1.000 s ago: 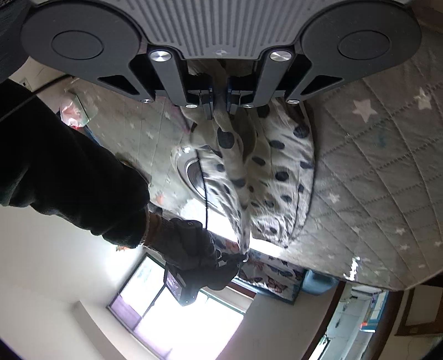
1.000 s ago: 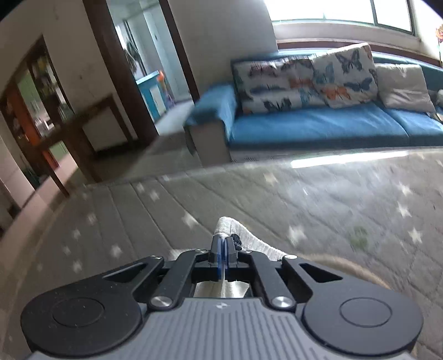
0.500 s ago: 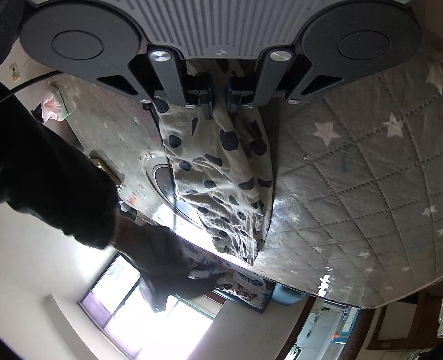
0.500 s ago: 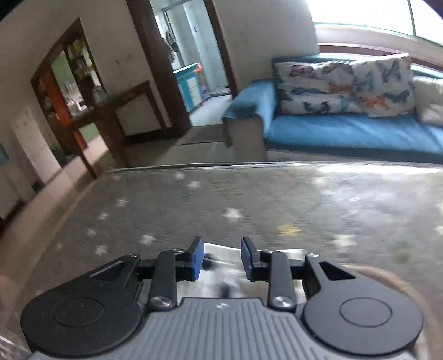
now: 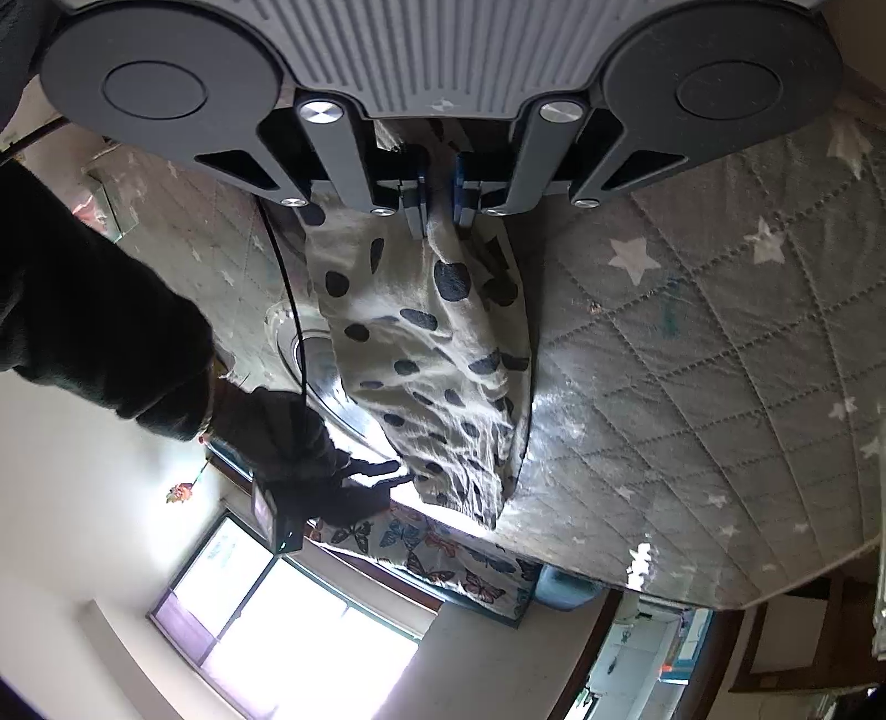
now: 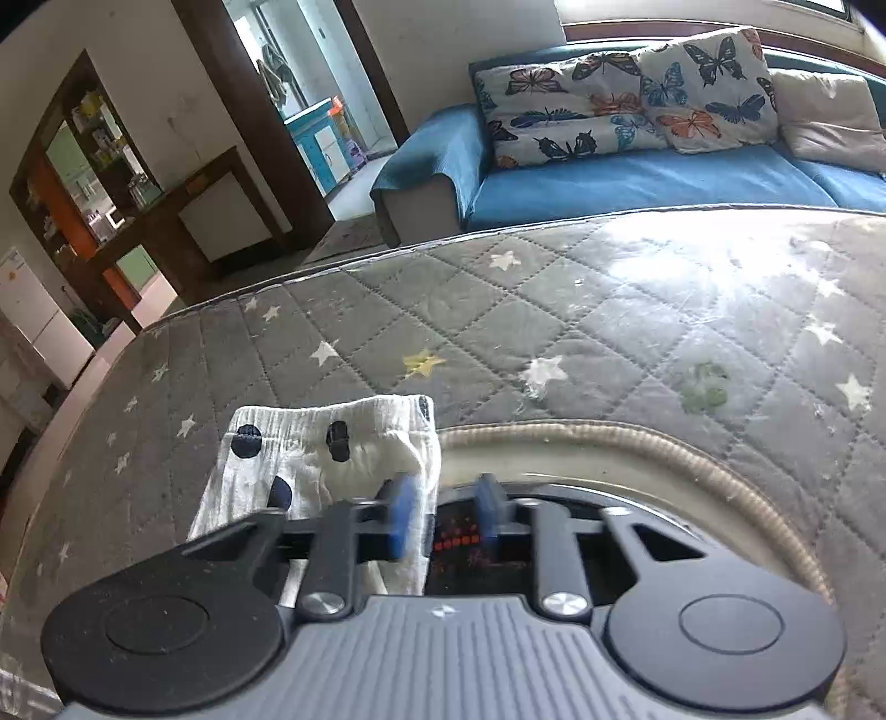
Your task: Fold clothes
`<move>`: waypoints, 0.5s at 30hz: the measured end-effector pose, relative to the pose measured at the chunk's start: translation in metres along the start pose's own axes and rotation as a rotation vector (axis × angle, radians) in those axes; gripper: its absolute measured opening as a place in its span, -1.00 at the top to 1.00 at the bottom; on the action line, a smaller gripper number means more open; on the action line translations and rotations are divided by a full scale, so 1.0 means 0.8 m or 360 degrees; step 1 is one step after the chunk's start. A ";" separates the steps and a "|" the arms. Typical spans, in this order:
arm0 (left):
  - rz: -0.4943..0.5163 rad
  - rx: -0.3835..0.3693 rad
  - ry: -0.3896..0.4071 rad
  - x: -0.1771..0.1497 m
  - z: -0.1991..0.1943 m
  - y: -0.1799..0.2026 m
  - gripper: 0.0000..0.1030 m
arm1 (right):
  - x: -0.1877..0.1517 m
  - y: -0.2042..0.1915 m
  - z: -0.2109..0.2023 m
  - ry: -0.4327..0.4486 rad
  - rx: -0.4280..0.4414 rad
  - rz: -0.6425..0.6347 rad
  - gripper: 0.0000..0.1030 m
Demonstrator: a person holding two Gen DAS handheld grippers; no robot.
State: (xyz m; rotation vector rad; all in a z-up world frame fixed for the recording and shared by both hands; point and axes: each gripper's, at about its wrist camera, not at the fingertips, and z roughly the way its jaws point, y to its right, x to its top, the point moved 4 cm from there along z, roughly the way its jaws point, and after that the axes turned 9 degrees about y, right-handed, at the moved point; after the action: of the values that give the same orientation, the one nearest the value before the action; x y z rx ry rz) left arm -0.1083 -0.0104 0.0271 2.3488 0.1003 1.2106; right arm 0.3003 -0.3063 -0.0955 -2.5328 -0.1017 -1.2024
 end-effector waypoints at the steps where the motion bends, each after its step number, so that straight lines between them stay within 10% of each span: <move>1: -0.0003 0.0025 0.0014 0.002 -0.003 0.000 0.84 | 0.000 0.000 -0.003 0.0002 0.0008 -0.0010 0.96; 15: 0.0012 0.0094 -0.0034 0.011 -0.016 -0.013 0.51 | -0.015 -0.004 -0.068 0.0009 0.0150 -0.0207 0.64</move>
State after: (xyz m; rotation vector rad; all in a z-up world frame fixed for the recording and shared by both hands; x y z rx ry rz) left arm -0.1116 0.0061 0.0355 2.4142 0.1218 1.2013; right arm 0.2521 -0.3200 -0.0719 -2.4732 -0.3186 -1.2225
